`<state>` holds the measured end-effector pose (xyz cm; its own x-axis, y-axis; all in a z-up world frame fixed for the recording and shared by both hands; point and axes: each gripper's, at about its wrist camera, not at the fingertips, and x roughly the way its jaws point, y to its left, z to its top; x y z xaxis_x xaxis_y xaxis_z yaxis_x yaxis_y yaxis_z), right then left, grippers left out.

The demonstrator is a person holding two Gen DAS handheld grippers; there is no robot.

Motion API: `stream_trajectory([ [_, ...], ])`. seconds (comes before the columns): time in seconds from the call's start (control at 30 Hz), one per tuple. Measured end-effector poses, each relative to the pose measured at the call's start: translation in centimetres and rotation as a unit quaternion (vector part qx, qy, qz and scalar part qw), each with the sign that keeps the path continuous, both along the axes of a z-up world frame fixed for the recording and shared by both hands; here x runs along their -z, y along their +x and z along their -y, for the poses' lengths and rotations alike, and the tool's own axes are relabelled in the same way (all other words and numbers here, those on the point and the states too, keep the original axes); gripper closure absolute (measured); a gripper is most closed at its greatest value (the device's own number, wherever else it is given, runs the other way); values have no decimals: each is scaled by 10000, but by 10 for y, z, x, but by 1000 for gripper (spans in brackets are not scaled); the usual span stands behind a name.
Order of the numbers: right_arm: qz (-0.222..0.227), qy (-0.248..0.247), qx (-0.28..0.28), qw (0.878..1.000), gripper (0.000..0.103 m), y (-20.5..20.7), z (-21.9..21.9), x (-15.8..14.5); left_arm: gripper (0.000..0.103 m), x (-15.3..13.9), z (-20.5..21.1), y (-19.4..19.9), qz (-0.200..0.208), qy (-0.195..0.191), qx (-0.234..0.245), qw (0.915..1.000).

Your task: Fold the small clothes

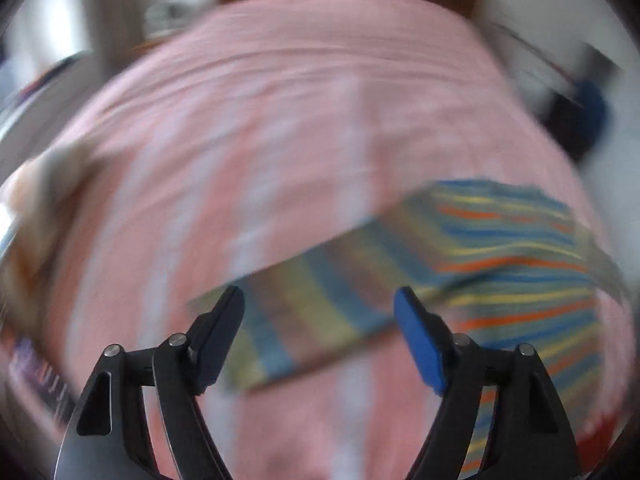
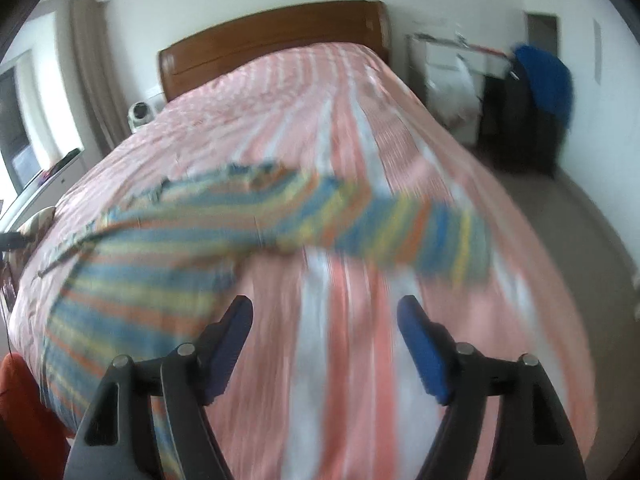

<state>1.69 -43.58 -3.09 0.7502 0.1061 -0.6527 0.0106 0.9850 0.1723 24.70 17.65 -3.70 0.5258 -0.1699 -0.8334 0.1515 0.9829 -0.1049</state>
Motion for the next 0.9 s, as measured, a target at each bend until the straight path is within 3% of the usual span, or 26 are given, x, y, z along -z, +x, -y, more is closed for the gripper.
stream_trajectory([
  [0.1, -194, 426, -574, 9973, 29, 73, -2, -12, 23, 12, 59, 61, -279, -47, 701, 9971],
  [0.27, -782, 545, -1270, 9873, 29, 189, -22, -2, 24, 49, 121, 132, -615, 267, 1206, 9904],
  [0.47, -1262, 450, -2096, 9686, 29, 266, -50, 25, 24, 88, 161, 168, -766, 761, 1936, 9751],
  [0.6, -1576, 54, -2275, 9609, 29, 300, -64, 54, 30, 108, 169, 172, -923, 969, 2222, 9658],
  [0.63, -1626, -29, -2238, 9610, 29, 306, -63, 60, 53, 108, 170, 170, -974, 858, 2307, 9643],
  [0.67, -1719, -76, -2222, 9597, 29, 312, -65, 68, 95, 106, 172, 167, -1044, 716, 2436, 9616],
  [0.7, -1901, -115, -2252, 9555, 29, 318, -69, 79, 97, 103, 179, 160, -1009, 833, 2570, 9575],
  [0.73, -2018, -223, -2297, 9518, 33, 321, -72, 84, 98, 100, 186, 152, -773, 1185, 2619, 9547],
  [0.77, -2071, -482, -2303, 9496, 45, 321, -77, 87, 98, 98, 195, 144, -531, 1602, 2613, 9504],
  [0.8, -2048, -874, -2296, 9475, 98, 320, -85, 86, 99, 94, 202, 137, -283, 1930, 2557, 9469],
  [0.9, -1628, -1949, -1975, 9468, 100, 312, -110, 66, 99, 82, 212, 137, 480, 2587, 2063, 9425],
])
